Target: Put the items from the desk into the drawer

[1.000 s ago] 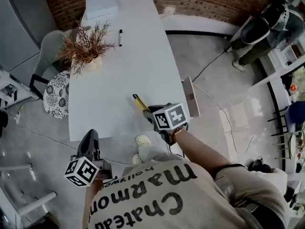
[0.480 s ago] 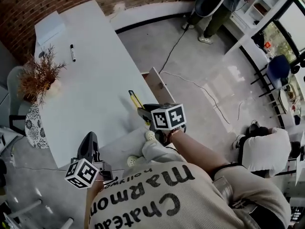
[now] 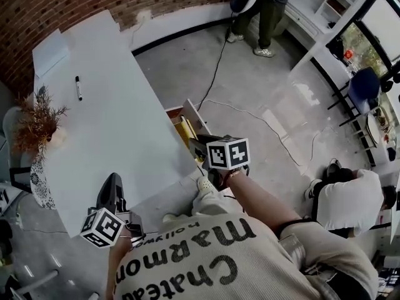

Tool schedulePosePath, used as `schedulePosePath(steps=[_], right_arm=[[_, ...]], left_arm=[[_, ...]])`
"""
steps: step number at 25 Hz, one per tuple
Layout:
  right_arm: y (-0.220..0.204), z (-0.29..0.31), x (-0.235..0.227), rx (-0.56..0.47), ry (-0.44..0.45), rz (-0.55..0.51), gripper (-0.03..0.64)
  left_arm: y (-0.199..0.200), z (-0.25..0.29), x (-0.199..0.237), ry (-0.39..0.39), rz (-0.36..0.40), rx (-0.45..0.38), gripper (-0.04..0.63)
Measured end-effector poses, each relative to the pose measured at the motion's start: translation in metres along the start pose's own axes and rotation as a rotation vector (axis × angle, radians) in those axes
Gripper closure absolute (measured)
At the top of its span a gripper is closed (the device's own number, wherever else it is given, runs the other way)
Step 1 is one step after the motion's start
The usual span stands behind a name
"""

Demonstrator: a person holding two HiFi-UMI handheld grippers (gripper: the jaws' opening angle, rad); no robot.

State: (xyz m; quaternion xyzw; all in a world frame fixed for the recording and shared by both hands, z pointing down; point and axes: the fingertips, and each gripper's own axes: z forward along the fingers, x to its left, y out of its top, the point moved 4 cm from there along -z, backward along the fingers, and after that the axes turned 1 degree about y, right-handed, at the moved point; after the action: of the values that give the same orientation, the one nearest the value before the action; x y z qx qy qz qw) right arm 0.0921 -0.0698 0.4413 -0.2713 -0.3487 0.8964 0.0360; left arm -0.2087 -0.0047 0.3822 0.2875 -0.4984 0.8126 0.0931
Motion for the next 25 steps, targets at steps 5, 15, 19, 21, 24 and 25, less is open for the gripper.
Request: schedulePosePath(steps=[5,15,19,21,24,25], right_arm=[[0.024,0.007,-0.050,0.042,0.005,-0.025,0.499],[0.045,0.054,-0.127,0.199,0.073,-0.098,0.499],[0.037,0.076,-0.148,0.257,0.106,-0.070,0.499],[0.027,0.087,-0.158,0.280,0.101,-0.029,0.499],[0.010,0.107,-0.158,0.327,0.089,0.016,0.499],[0.004,0.115,-0.155,0.349,0.088,0.010,0.499]], left_arm=[[-0.005,0.034,-0.029,0.037,-0.049,-0.025,0.594],[-0.030,0.093,-0.066,0.169,-0.086,-0.056,0.594],[-0.032,0.103,-0.077,0.223,-0.076,-0.101,0.594],[-0.033,0.106,-0.080,0.244,-0.072,-0.109,0.594],[-0.027,0.101,-0.078,0.296,-0.068,-0.099,0.594],[-0.025,0.098,-0.075,0.312,-0.069,-0.102,0.594]])
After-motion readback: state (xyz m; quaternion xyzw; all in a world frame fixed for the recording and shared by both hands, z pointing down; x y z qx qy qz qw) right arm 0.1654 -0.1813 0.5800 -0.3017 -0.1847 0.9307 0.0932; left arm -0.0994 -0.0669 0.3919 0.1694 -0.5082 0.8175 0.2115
